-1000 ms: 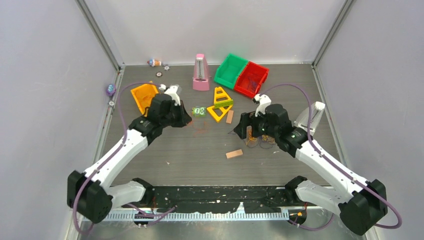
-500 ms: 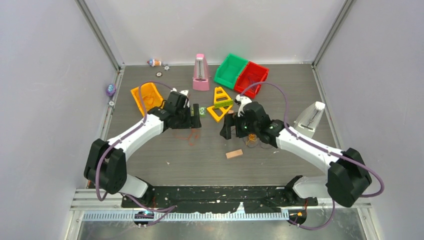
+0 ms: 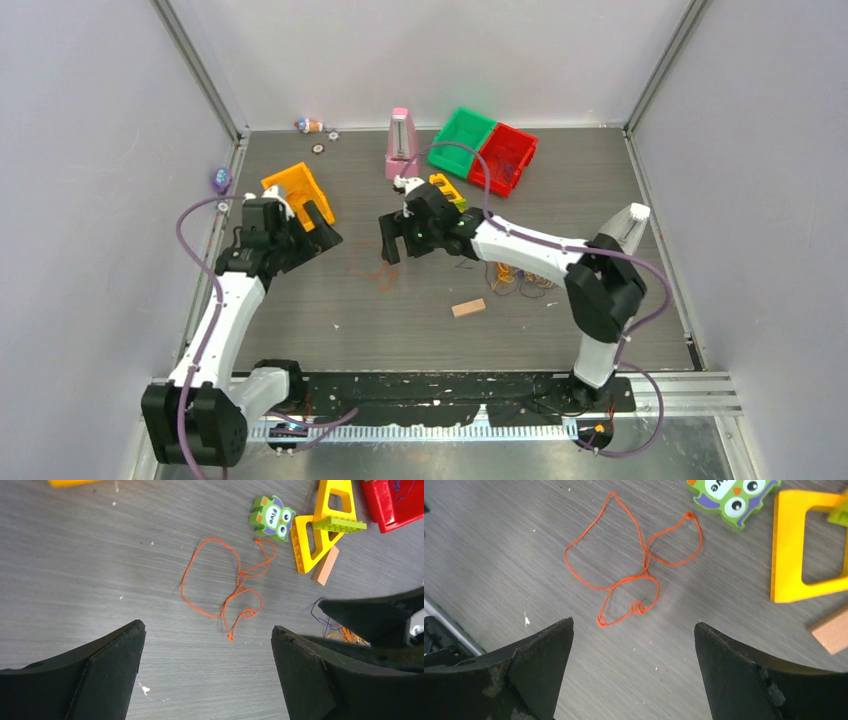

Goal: Untangle the cables
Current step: Untie the cable, then pick up the cable from the bin.

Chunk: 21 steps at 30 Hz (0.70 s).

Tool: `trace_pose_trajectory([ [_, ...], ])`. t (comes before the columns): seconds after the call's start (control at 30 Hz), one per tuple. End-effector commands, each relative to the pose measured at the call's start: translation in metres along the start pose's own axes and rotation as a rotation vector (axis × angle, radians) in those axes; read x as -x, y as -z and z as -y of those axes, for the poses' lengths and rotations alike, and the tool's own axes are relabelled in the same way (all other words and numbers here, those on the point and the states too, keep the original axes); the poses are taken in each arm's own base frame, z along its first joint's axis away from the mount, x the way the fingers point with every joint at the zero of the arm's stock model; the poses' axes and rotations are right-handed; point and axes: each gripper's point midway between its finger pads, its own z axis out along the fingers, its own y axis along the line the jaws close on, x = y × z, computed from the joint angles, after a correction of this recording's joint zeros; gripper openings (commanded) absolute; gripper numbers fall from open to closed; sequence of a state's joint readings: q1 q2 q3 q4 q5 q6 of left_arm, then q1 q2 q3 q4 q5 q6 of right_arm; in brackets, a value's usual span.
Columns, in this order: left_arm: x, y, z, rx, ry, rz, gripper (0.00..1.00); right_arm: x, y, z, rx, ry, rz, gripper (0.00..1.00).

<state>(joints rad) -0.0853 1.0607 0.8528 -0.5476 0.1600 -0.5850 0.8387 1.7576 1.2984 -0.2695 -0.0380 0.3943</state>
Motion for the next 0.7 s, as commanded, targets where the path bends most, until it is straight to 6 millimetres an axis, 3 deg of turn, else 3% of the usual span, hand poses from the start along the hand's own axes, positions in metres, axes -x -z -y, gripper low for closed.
trace_pose_trajectory([
  [0.0, -0.013, 0.014, -0.004, -0.066, 0.073, -0.033, 0.99, 0.014, -0.023, 0.004, -0.048, 0.063, -0.026, 0.95],
  [0.03, -0.015, 0.016, -0.008, -0.055, 0.074, -0.024, 0.99, 0.026, -0.025, 0.004, -0.066, 0.065, 0.000, 0.95],
  [0.07, -0.019, 0.017, -0.012, -0.042, 0.077, -0.021, 1.00, 0.020, -0.036, 0.008, -0.080, 0.068, -0.025, 0.95],
  [0.1, -0.022, 0.019, -0.016, -0.027, 0.085, -0.015, 1.00, 0.028, -0.039, 0.004, -0.073, 0.069, -0.011, 0.95],
  [0.2, -0.029, 0.023, -0.025, 0.006, 0.103, 0.004, 1.00, 0.020, -0.063, 0.008, -0.088, 0.072, -0.056, 0.95],
  [0.27, -0.030, 0.021, -0.023, -0.019, 0.094, 0.017, 1.00, 0.022, -0.074, 0.007, -0.084, 0.075, -0.063, 0.95],
  [0.33, -0.034, 0.017, -0.022, -0.037, 0.102, 0.010, 1.00, 0.013, -0.086, 0.004, -0.055, 0.075, -0.098, 0.95],
  [0.43, -0.040, 0.010, -0.025, -0.032, 0.129, -0.008, 1.00, 0.006, -0.095, -0.001, -0.020, 0.072, -0.121, 0.95],
  [0.67, -0.027, 0.008, -0.029, 0.001, 0.125, 0.034, 1.00, -0.020, -0.105, -0.013, 0.027, 0.108, -0.191, 0.95],
])
